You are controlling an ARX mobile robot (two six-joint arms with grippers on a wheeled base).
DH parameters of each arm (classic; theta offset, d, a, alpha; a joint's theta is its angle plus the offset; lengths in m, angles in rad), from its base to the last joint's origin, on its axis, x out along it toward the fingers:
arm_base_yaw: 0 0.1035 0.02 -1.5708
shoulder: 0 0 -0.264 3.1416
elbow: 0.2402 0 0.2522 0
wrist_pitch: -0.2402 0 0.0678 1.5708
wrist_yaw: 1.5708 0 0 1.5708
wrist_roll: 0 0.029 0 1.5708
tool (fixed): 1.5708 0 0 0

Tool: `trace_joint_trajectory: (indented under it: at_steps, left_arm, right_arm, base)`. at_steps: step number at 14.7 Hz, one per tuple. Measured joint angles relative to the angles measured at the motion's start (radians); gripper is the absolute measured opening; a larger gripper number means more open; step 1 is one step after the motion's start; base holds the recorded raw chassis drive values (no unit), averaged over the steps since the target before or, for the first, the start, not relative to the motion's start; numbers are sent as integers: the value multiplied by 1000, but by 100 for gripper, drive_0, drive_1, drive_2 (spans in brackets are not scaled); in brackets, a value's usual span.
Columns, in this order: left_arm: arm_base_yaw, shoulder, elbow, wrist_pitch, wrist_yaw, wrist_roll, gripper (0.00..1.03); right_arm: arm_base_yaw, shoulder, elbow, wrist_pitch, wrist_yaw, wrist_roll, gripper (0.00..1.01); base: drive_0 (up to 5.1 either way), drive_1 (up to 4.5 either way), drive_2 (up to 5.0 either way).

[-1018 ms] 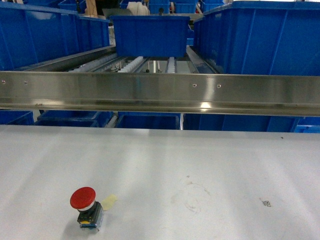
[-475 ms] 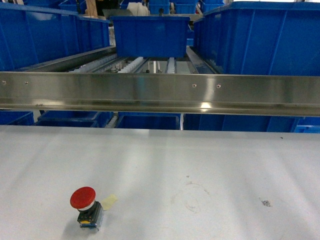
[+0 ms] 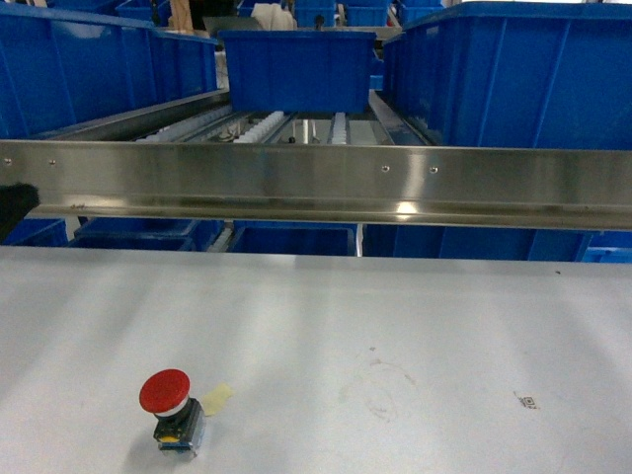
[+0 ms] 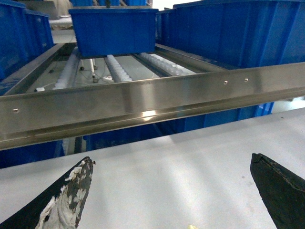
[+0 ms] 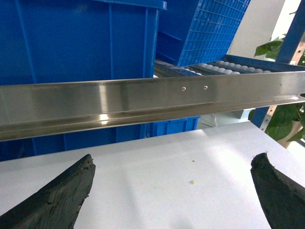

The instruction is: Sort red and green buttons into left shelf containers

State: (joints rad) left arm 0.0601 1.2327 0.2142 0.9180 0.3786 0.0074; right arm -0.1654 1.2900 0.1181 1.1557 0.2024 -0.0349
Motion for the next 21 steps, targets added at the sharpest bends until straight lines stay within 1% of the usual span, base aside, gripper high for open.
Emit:
trace_joint_trajectory:
  at_steps: [2,3,4,5,8,9,10,11,12,13,15,16,17,18,19,21]
  left_arm:
    - [-58,69,49,0,4,-5,98]
    - [-77,89,57,-35,6,3,98]
    - [-78,90,56,-30,5,10,98]
    - [-77,88,56,-29,3,19,98]
    - [-77,88,56,-29,3,20,98]
    - [-77,88,56,-29,3,20,98]
    - [-77,88,56,-29,4,20,98]
    - [-77,88,56,-30,3,20,98]
    - [-76,88,56,-30,1,20,98]
    - [-76,88,56,-29,0,20,98]
    - [-77,88,56,-29,3,22,98]
    - [-77,88,56,-30,3,23,98]
    - [-77,88,56,-30,2,23,98]
    - [-77,88,56,-29,3,23,98]
    - [-77,88,56,-30,3,23,98]
    - [-77,88,56,-30,3,23,98]
  right_arm:
    - [-40,125,48,39,6,-5,98]
    - [-51,163,71,19,26,-24,98]
    - [-51,189,79,-6,37,-43,98]
    - [-51,195,79,-11,37,-52,98]
    - [-50,195,79,-3,37,-62,98]
    - [-55,241,90,54,54,-59,98]
    - [-80,322,125,95,61,-58,98]
    - [-118,423,177,98,62,-39,98]
    - [-146,491,206,96,61,-22,98]
    - [-162,525,217,118,62,-16,98]
    - [-184,584,261,132,69,-8,98]
    - [-191,608,265,128,61,2,98]
    - [-197,620,263,128,59,5,98]
    - [-203,639,264,136,60,9,98]
    - [-209,727,277,129,70,16,98]
    - [-216,752,284,132,70,19,98]
  base:
    - [0,0,0]
    - [0,0,0]
    - [0,0,0]
    - [0,0,0]
    - [0,0,0]
    - [0,0,0]
    - [0,0,0]
    - [0,0,0]
    - [0,0,0]
    - [0,0,0]
    - [0,0,0]
    - [0,0,0]
    - [0,0,0]
    - [0,0,0]
    - [0,0,0]
    - [0,0,0]
